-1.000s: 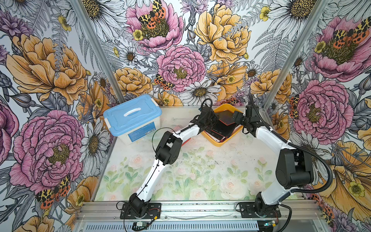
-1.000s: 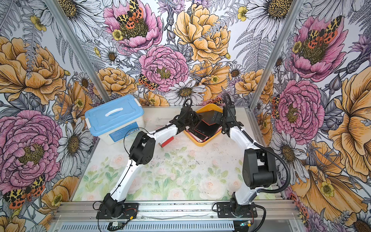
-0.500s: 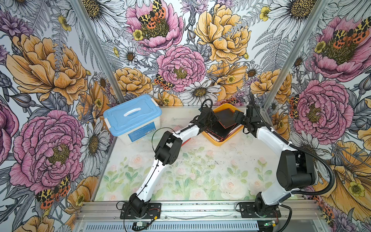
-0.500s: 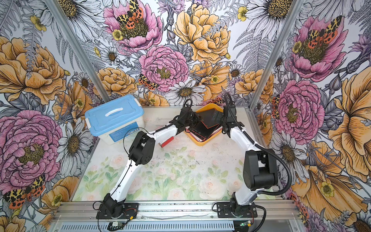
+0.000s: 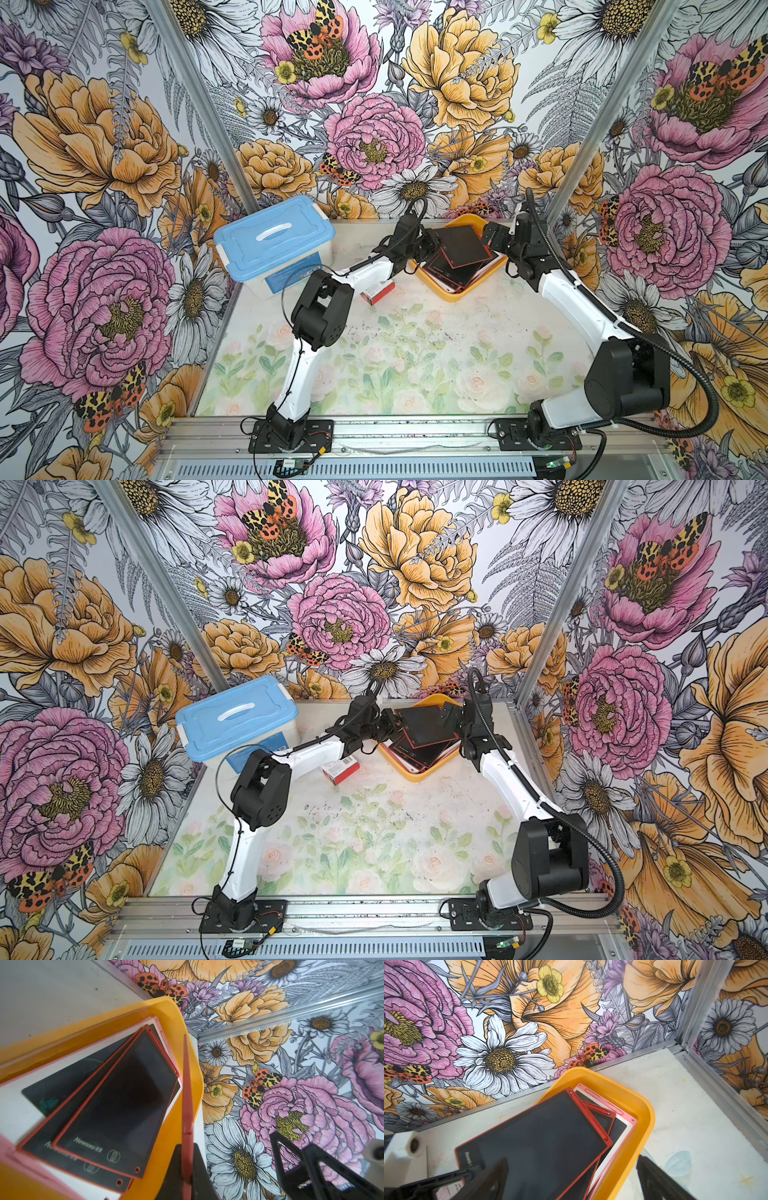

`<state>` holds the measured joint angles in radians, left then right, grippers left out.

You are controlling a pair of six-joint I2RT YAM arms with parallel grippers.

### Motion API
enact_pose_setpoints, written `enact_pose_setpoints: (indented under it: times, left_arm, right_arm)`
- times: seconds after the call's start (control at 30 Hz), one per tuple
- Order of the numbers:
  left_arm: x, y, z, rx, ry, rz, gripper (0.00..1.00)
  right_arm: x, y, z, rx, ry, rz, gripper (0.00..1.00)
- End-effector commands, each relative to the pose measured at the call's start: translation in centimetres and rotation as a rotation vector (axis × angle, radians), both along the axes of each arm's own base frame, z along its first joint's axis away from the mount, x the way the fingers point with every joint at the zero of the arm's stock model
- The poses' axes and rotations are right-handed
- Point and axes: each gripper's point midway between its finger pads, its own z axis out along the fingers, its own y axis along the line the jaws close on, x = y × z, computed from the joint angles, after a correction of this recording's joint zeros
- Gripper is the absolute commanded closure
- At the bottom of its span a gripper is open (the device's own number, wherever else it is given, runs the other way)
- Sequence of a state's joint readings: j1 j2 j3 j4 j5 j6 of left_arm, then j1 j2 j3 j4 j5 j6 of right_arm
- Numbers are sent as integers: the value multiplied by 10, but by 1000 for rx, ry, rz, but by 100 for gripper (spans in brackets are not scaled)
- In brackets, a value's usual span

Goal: Take out the writing tablet from the storage box
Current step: Pick up the writing tablet from the storage box, then place the writing tablet at the corner of the board.

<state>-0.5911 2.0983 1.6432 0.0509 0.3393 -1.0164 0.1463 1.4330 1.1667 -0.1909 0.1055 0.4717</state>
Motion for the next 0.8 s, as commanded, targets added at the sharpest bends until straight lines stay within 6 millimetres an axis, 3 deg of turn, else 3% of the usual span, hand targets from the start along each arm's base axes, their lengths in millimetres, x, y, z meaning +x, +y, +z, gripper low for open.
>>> enact_pose_setpoints:
  times: [0.0, 0.1, 0.13, 0.33, 0.6, 0.77]
  left_arm:
    - [-26, 16, 62, -51, -137, -78, 100]
    - [-52, 28, 69, -56, -137, -115, 100]
    - [-65, 33, 82, -69, -152, -131, 100]
    - [-124, 35, 72, -61, -127, -215, 100]
    - [-178, -8, 47, -59, -113, -300, 100]
    - [-199, -51, 29, -60, -106, -331, 100]
  right_arm:
    - [-16, 1, 18, -1, -42, -13, 1]
    - [-30, 8, 29, 12, -70, 5, 1]
    - [-36, 11, 32, 12, -77, 12, 1]
    - [-68, 29, 54, -1, -123, 63, 1]
    - [-100, 51, 60, -15, -147, 140, 1]
    - [-116, 41, 65, -58, -169, 123, 0]
